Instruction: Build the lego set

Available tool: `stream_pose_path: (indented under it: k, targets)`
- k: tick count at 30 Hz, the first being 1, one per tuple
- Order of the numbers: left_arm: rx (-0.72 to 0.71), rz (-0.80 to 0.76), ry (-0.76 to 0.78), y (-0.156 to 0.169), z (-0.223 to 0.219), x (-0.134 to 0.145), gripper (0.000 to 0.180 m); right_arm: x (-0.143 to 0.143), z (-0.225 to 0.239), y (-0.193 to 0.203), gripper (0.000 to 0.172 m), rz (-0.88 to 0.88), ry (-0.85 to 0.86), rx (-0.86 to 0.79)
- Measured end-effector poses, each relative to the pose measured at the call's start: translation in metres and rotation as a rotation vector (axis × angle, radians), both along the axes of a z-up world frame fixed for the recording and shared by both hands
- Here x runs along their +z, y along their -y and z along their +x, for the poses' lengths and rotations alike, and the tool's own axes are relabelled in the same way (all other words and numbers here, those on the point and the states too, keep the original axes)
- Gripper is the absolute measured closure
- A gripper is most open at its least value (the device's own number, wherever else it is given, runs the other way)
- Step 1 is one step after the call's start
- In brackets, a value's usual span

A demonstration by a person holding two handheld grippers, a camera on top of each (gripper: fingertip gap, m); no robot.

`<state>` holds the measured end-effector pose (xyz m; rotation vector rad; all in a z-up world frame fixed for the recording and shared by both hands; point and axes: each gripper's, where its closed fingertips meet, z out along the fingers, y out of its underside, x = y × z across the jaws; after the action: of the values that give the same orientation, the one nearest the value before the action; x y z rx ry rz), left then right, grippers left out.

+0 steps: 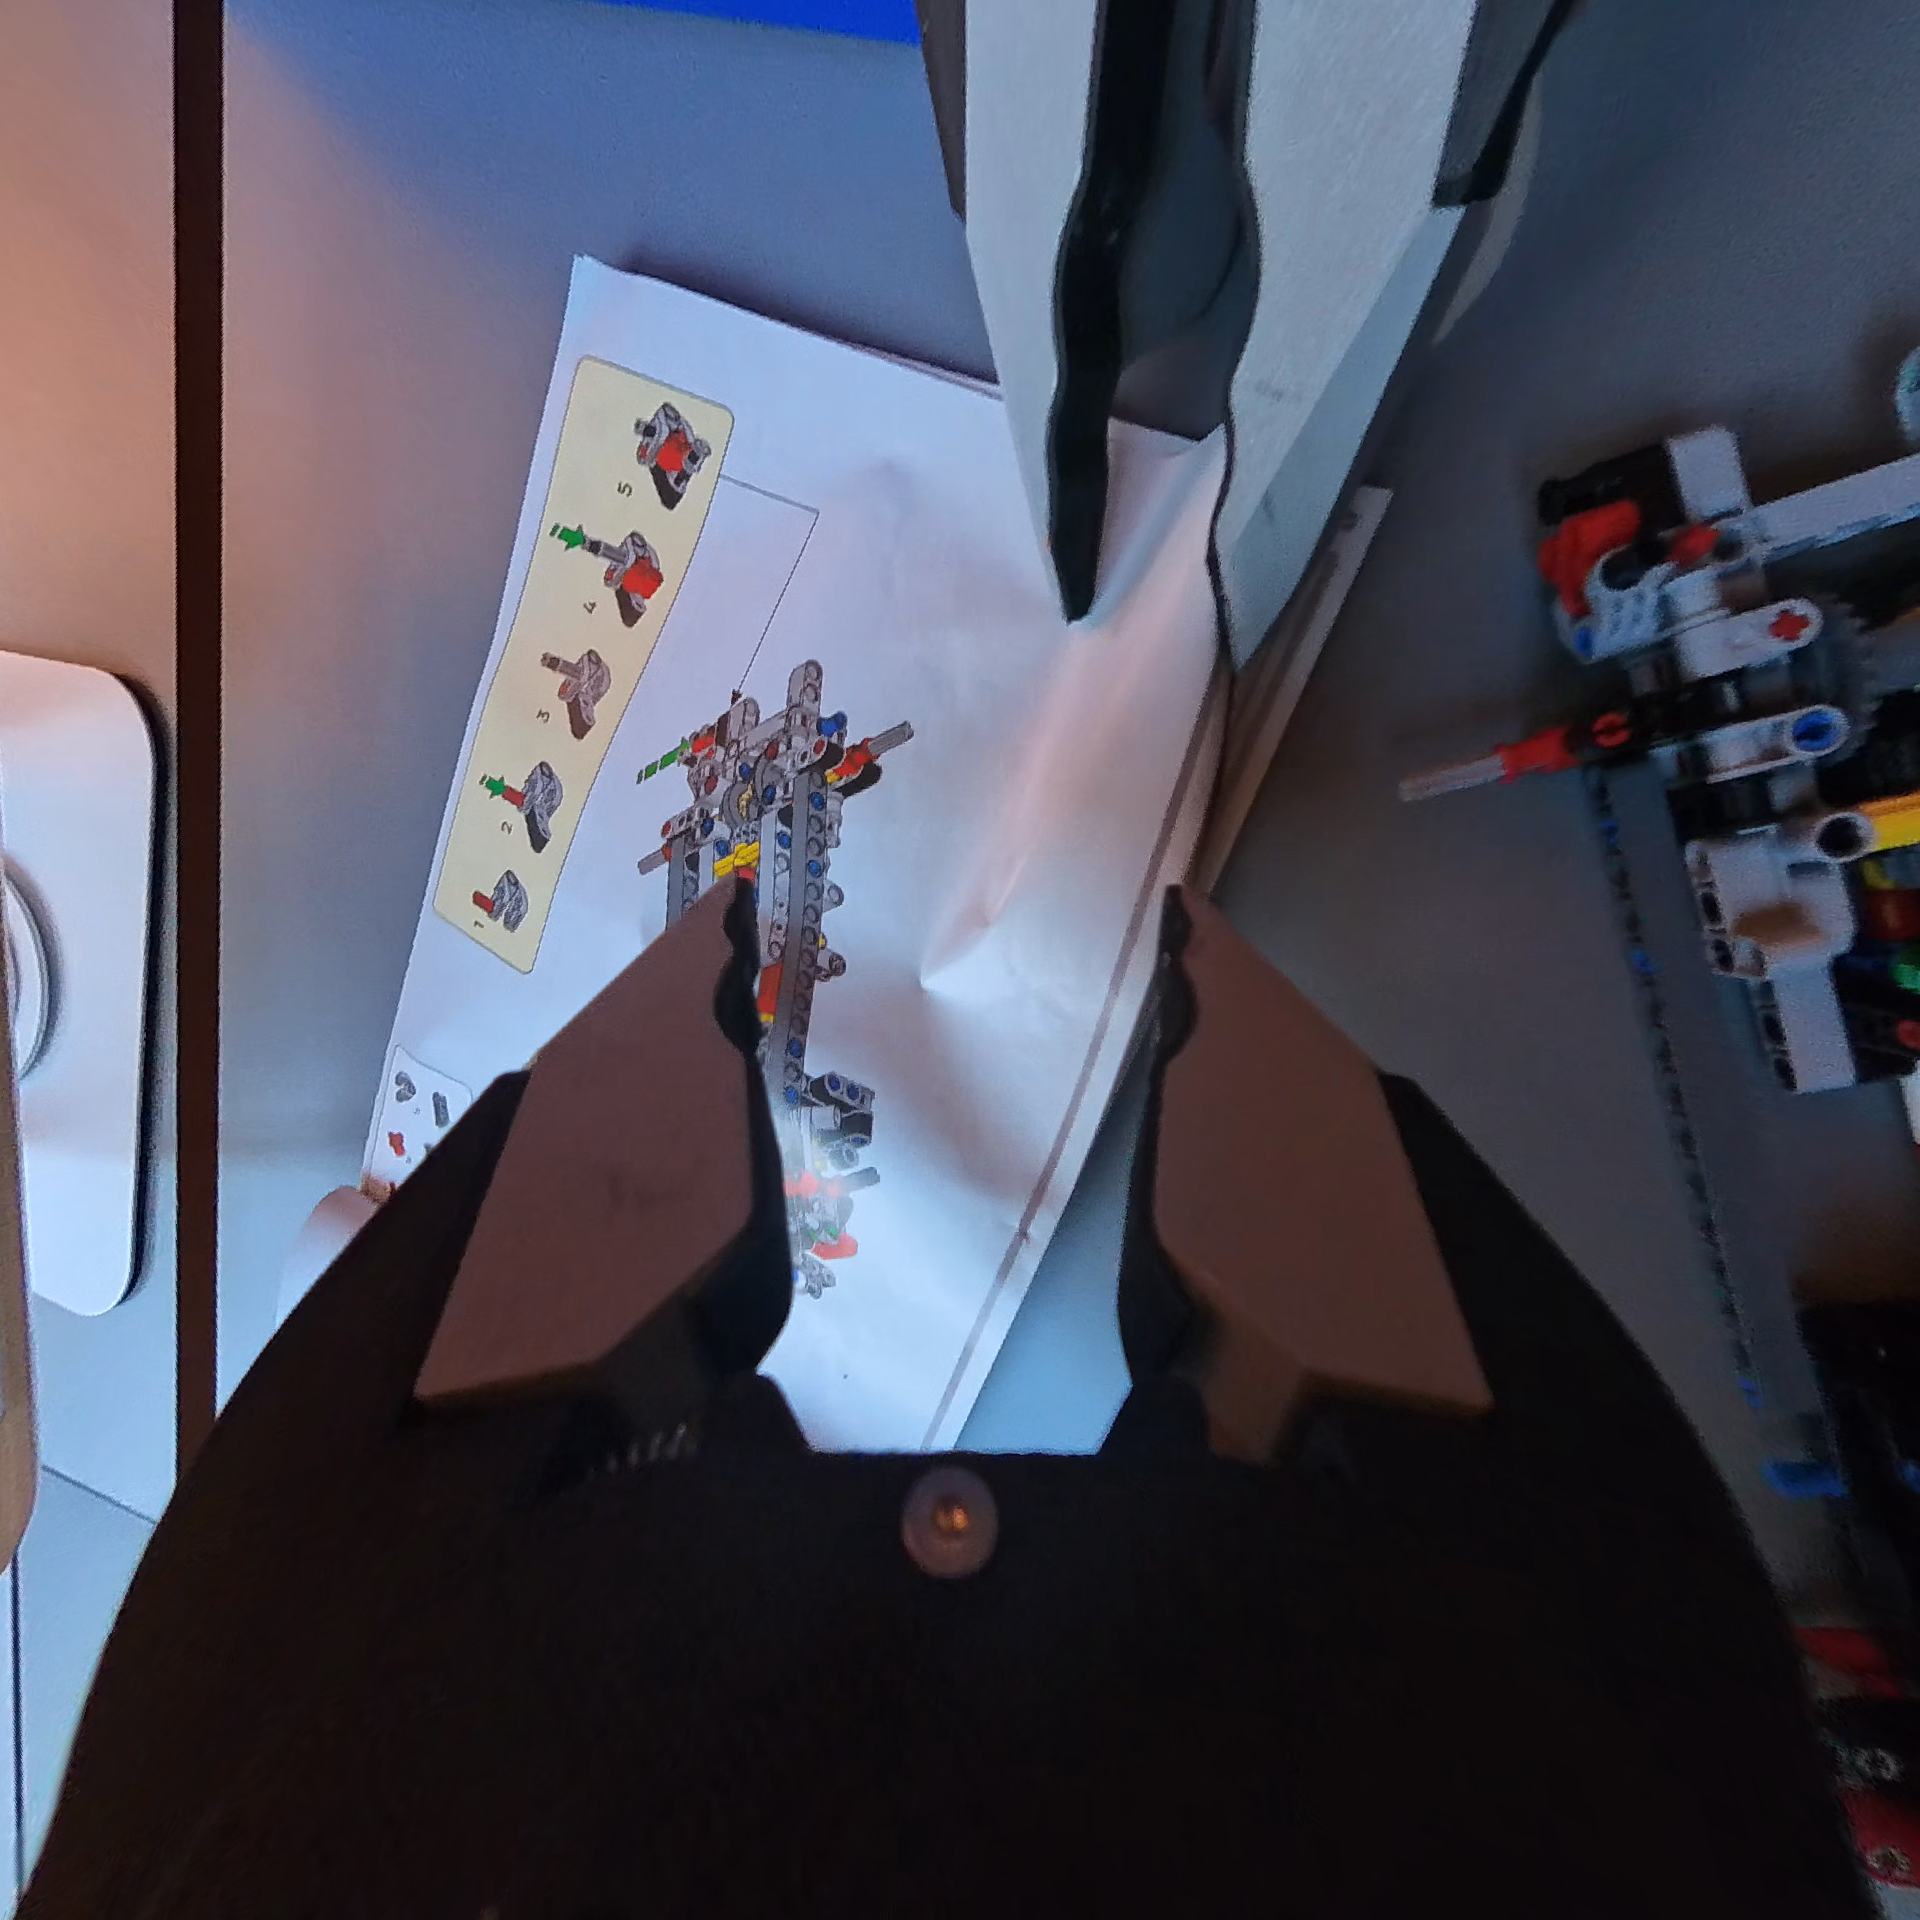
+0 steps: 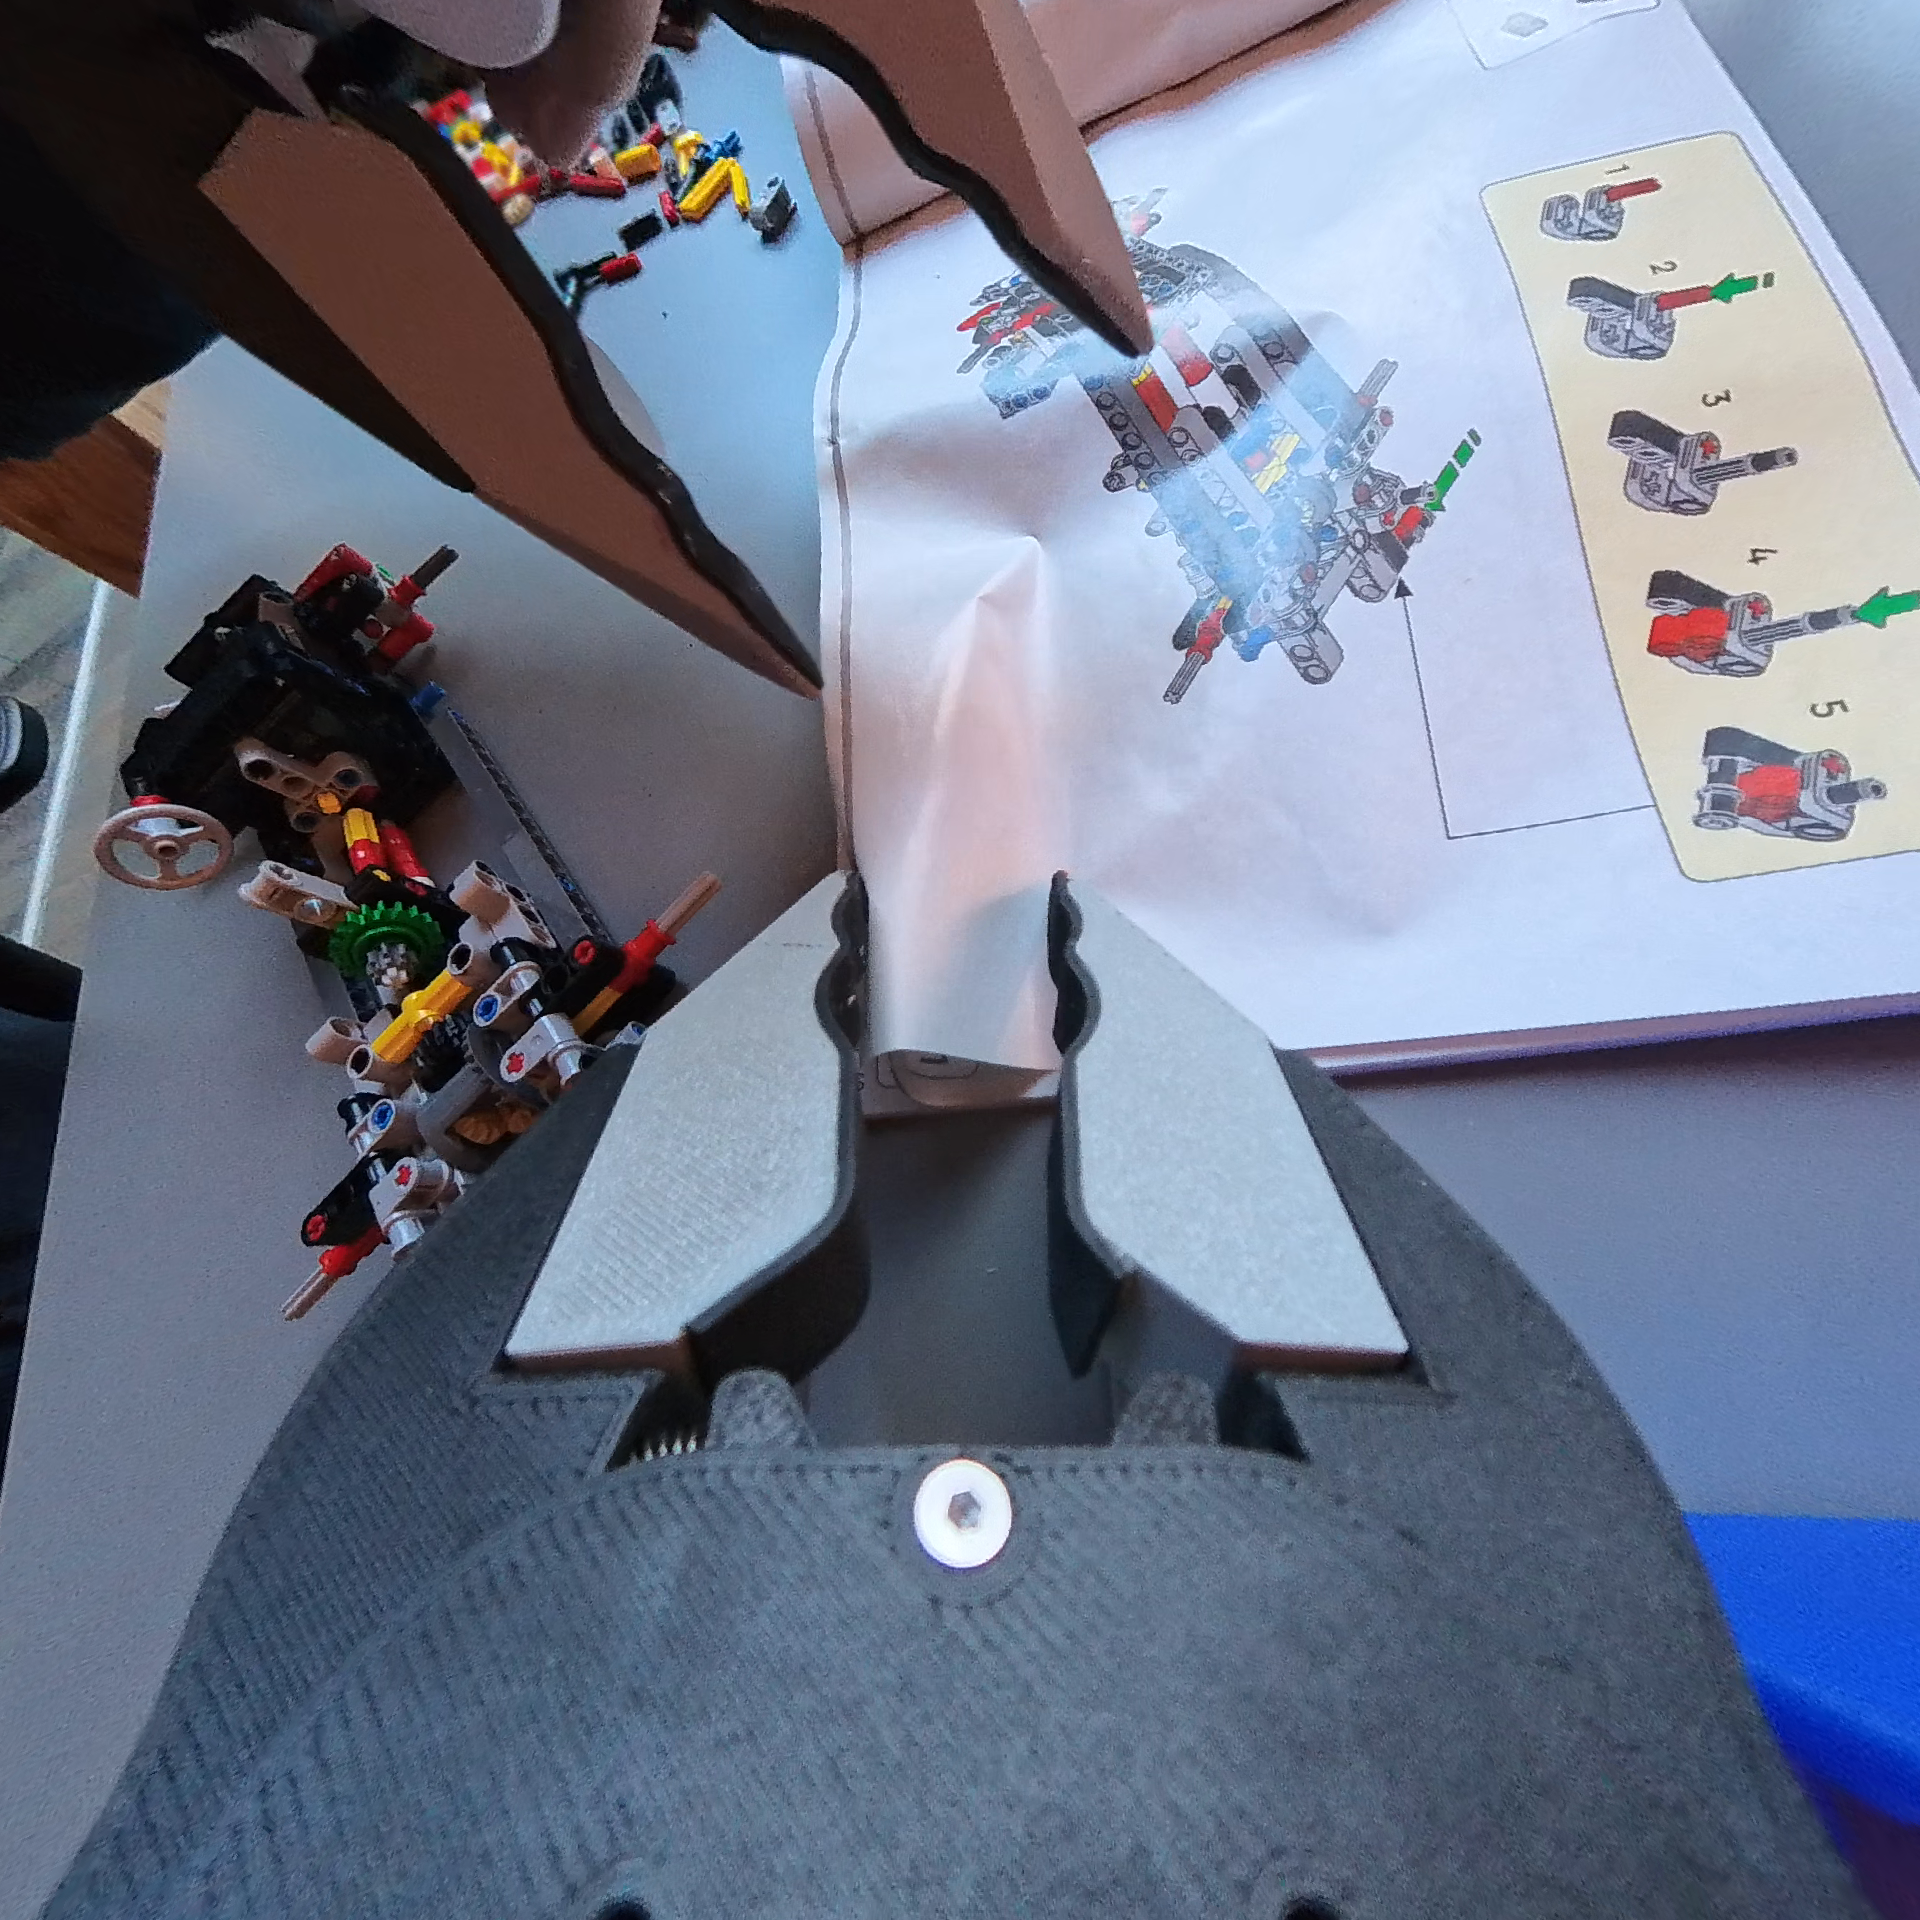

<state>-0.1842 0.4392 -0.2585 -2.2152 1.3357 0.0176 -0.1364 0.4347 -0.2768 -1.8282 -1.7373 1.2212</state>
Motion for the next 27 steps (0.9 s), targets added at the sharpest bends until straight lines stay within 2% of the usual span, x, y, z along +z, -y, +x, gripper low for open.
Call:
stream_pose_path:
  k: [11, 16, 19, 24, 27]
  targets:
    - [-0.031, 0.012, -0.072, -0.003, 0.003, -0.006, 0.102, 0.000, 0.000, 0.000, 0.140, 0.000, 0.000, 0.000]
    - [-0.009, 0.131, -0.146, -0.013, -0.002, -0.005, 0.106, 0.000, 0.000, 0.000, 0.140, -0.005, 0.001, -0.002]
    - [-0.032, 0.188, -0.191, -0.011, 0.000, -0.010, 0.127, 0.000, 0.001, -0.001, 0.142, -0.011, 0.002, -0.004]
    - [-0.072, 0.205, -0.269, -0.006, -0.001, -0.024, 0.180, 0.001, 0.002, 0.001, 0.139, -0.017, -0.001, 0.006]
    - [-0.016, 0.195, -0.234, -0.009, -0.005, -0.020, 0.180, 0.006, 0.007, 0.002, 0.129, -0.010, -0.015, 0.021]
